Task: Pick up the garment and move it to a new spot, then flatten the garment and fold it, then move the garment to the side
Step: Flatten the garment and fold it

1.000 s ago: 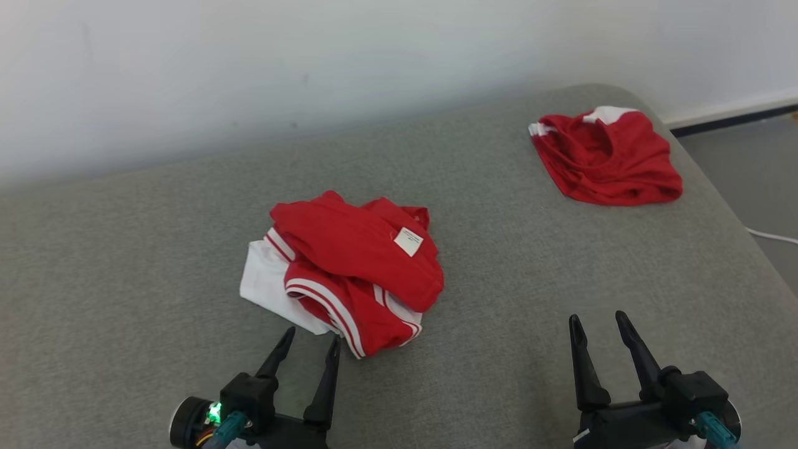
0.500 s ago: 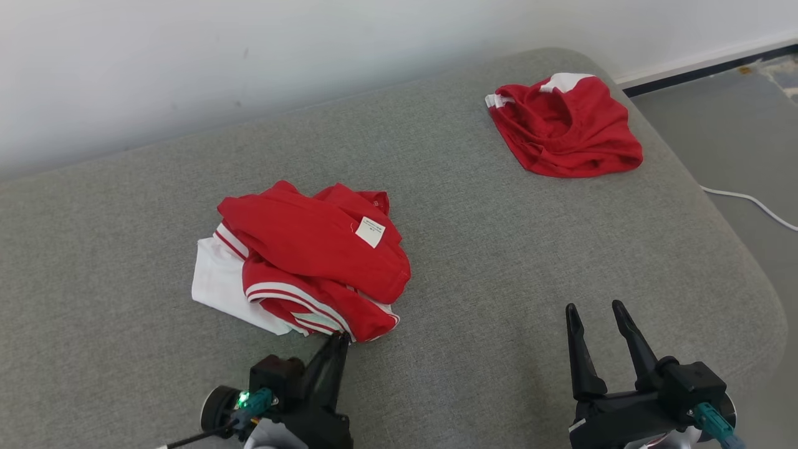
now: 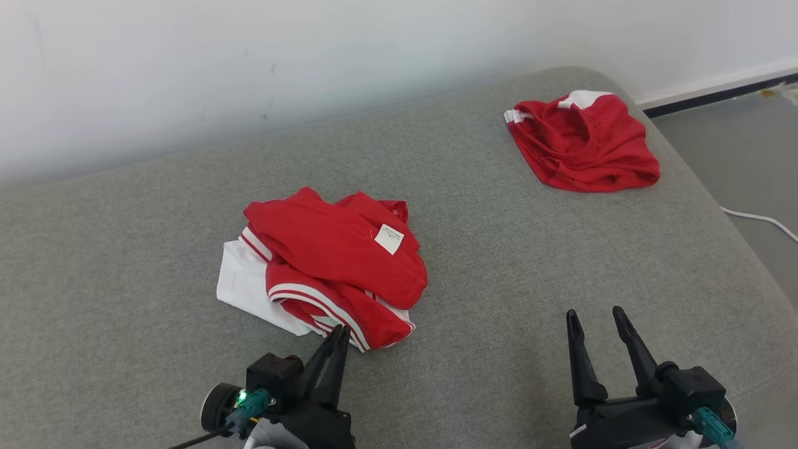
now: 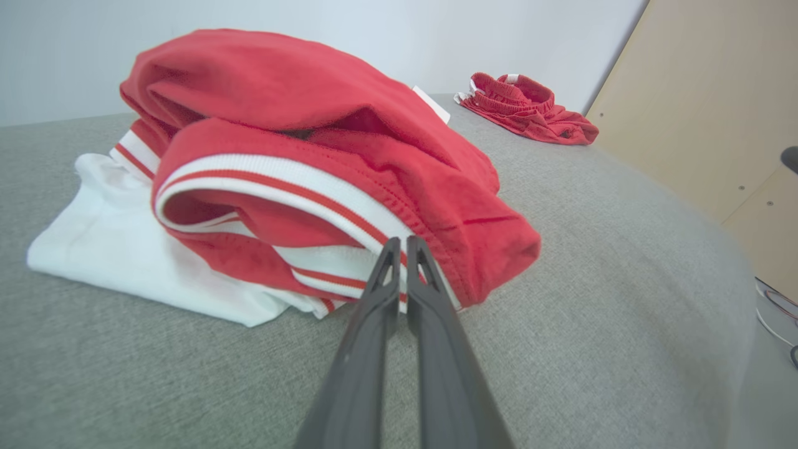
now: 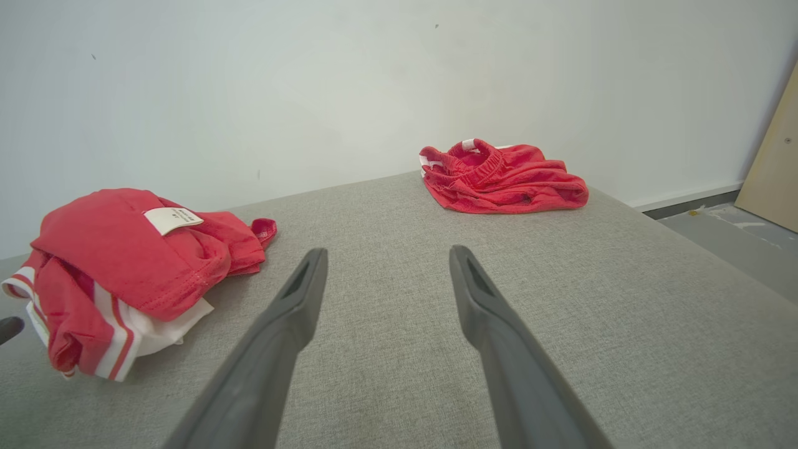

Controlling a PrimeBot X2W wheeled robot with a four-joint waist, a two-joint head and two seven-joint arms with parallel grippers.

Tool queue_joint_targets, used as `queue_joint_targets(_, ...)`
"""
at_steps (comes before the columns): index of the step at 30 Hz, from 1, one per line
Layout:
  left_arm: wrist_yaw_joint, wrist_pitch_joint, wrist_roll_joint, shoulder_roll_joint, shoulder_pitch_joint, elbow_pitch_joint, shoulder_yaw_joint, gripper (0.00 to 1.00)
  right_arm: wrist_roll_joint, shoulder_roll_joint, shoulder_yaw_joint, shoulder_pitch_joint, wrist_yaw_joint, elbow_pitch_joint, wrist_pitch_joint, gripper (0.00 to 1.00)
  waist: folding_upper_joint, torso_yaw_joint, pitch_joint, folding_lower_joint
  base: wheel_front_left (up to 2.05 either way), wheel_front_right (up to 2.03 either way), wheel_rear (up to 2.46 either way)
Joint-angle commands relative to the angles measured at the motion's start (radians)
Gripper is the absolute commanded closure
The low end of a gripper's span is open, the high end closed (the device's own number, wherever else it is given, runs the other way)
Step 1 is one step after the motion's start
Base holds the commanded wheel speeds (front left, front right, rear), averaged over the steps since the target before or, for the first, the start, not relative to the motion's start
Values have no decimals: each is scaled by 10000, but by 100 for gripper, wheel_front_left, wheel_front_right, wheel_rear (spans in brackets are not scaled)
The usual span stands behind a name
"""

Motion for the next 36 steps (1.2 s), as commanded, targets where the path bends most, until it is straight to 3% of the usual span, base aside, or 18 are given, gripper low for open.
queue_joint_targets(1,43,-30,86,22,148,-113,69,0,-60,20,12,103,-22,3,-2,0,-1,100,-75,-1,0,0,0)
queue_joint_targets(9,12,-30,152,106,347,-45,-22,0,64,20,152,53,-22,34,0,0,-1,71,-24,-1,0,0,0)
queue_joint_targets(22,-13,-22,-180,22,-800,1165,-483,0,175,-63,194,-198,-22,-19,-2,0,-1,-789,482,-1,0,0,0)
queue_joint_targets(23,-15,-26,-148,3,-1012,1329,-524,65,174,-54,177,-192,-22,-40,-2,0,-1,-830,519,-1,0,0,0)
queue_joint_targets(24,-16,-27,-182,-7,-1095,1395,-536,100,167,-43,165,-191,-22,-51,-2,0,-1,-846,525,-1,0,0,0)
queue_joint_targets(30,23,-28,-60,33,-865,709,-229,100,198,-7,-77,96,-22,-47,-2,0,-1,-457,277,-1,0,0,0)
queue_joint_targets(36,144,-30,335,564,-324,-218,-242,100,185,11,-292,408,-22,-57,-2,0,-1,847,-159,-1,0,0,0)
